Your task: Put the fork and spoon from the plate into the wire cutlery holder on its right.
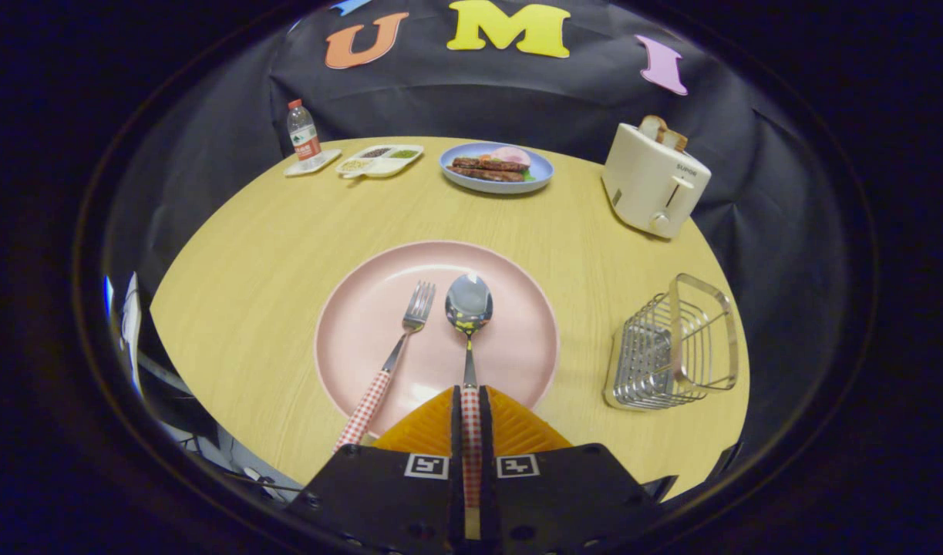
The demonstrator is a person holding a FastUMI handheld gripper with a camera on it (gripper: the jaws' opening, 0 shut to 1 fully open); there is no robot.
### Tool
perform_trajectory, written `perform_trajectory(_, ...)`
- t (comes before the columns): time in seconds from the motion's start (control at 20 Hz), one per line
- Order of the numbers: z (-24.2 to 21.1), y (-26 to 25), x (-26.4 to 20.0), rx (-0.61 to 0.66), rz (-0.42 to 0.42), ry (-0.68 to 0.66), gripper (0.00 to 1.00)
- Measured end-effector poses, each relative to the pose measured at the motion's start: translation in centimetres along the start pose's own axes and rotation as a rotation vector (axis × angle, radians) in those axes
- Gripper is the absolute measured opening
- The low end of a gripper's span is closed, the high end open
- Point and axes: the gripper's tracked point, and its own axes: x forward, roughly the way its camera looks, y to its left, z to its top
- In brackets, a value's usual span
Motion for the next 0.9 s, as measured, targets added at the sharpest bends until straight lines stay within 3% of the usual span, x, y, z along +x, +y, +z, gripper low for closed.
perform_trajectory(0.65, 5.5, -9.8, -12.8, 0.080, -0.112, -0.102, 0.08)
perform_trajectory(0.9, 5.1, -13.2, -16.1, 0.120, -0.126, -0.049, 0.08)
